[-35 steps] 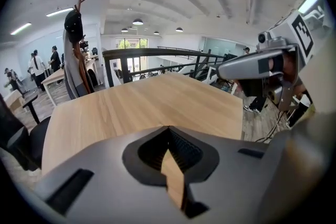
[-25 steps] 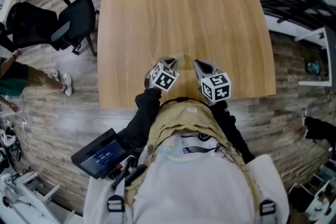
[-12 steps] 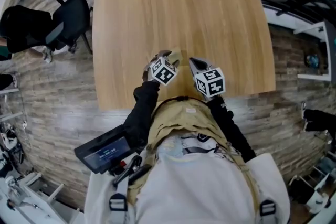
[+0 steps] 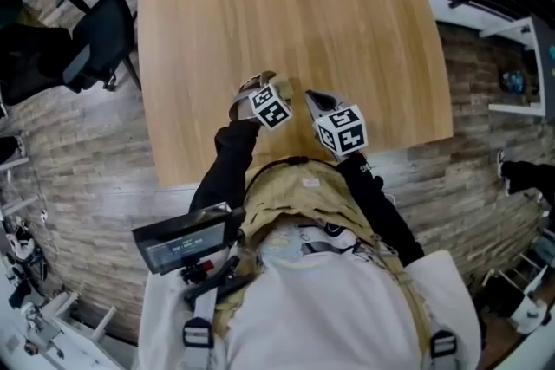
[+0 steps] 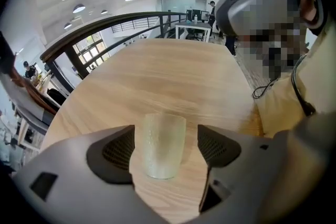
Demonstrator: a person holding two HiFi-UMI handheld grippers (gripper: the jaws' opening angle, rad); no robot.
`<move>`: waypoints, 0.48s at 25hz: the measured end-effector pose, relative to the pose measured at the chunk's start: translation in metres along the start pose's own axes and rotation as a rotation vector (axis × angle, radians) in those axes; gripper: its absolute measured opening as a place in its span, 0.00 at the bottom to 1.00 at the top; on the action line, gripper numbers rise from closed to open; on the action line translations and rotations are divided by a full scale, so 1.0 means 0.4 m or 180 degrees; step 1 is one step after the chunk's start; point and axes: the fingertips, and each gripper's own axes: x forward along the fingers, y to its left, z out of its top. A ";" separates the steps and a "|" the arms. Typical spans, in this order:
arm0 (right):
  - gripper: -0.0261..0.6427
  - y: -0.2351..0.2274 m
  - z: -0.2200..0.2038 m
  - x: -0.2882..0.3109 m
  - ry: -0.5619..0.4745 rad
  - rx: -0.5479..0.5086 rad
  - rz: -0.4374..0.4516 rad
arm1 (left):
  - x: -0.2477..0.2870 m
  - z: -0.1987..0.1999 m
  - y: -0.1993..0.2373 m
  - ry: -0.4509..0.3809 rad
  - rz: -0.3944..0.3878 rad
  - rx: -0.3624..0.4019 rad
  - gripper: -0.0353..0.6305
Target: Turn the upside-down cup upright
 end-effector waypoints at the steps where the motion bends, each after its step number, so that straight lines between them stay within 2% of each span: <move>1: 0.07 -0.004 -0.006 -0.002 0.0014 0.0013 -0.0007 | 0.009 0.002 -0.002 0.0033 -0.0016 0.0066 0.60; 7: 0.07 -0.021 -0.036 -0.010 0.0097 0.0071 -0.0031 | 0.063 0.017 -0.023 0.0243 -0.0160 0.0382 0.63; 12: 0.07 -0.030 -0.053 -0.016 0.0148 0.0083 -0.0061 | 0.113 0.008 -0.039 0.0431 -0.0231 0.0409 0.63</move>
